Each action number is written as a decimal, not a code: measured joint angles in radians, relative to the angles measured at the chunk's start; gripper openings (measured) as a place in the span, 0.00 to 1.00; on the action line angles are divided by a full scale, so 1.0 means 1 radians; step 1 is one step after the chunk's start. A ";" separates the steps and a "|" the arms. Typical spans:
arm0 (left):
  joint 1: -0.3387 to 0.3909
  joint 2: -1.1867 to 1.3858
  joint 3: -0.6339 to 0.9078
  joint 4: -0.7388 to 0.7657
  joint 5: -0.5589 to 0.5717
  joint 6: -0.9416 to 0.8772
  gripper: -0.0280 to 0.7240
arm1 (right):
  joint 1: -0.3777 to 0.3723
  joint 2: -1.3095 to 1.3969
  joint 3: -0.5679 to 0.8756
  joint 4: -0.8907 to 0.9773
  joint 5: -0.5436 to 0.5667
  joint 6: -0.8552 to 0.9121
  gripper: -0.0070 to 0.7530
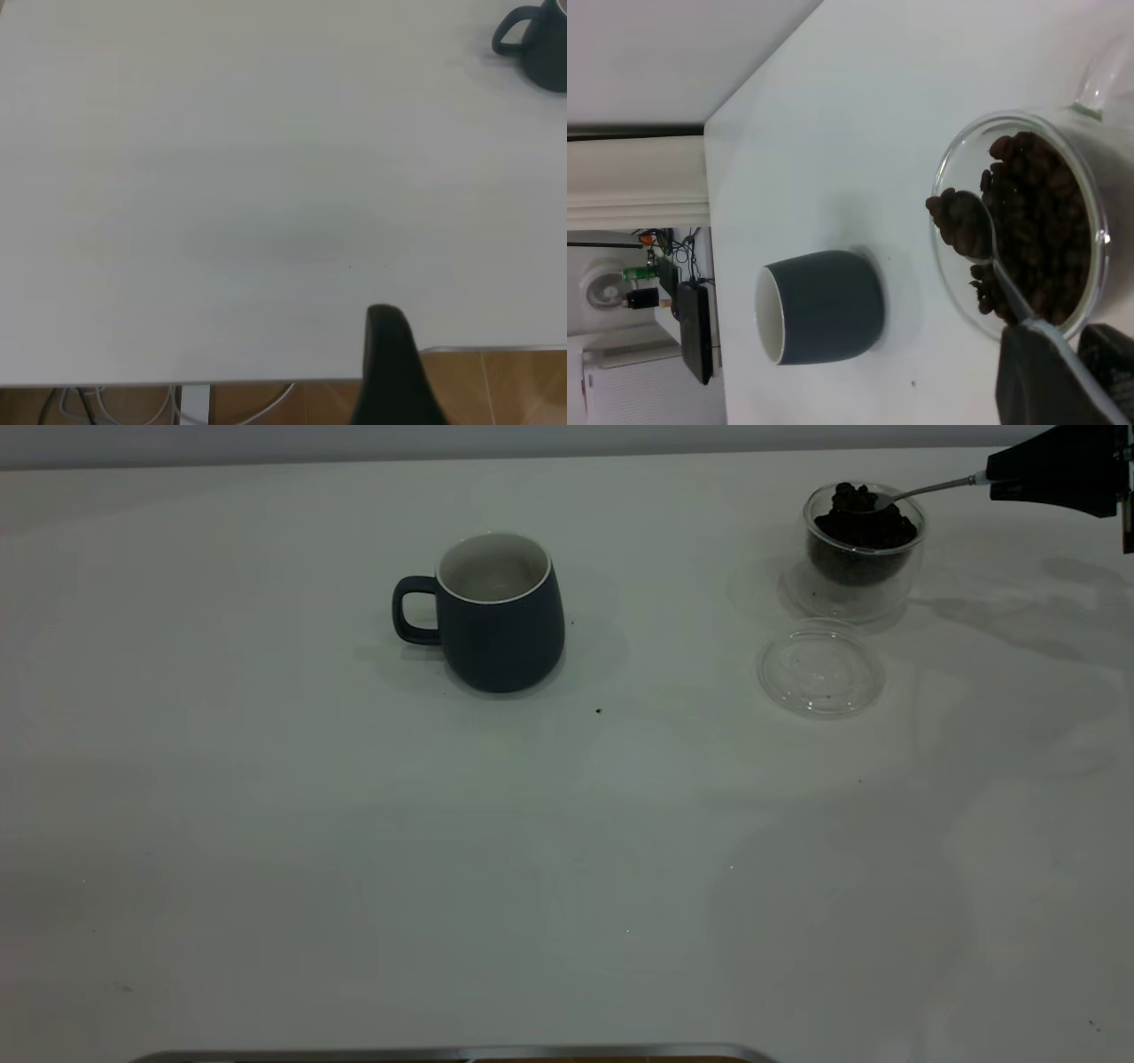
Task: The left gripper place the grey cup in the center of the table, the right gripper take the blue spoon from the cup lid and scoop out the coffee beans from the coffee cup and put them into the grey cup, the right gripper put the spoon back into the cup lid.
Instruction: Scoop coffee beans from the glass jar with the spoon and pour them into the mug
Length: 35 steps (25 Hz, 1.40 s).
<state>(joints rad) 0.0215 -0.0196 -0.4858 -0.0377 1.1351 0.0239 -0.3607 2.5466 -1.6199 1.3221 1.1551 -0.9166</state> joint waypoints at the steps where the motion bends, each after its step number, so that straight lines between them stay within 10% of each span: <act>1: 0.000 0.000 0.000 0.000 0.000 0.000 0.78 | 0.004 -0.007 0.000 0.000 0.000 0.006 0.14; 14: 0.000 0.000 0.000 0.000 0.000 -0.002 0.78 | 0.062 -0.076 0.000 0.000 0.006 0.036 0.14; 35: 0.000 0.000 0.000 0.000 0.000 -0.002 0.78 | 0.353 -0.077 0.000 0.063 0.007 0.039 0.14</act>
<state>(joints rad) 0.0215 -0.0196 -0.4858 -0.0377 1.1351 0.0218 -0.0075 2.4692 -1.6199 1.3852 1.1619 -0.8777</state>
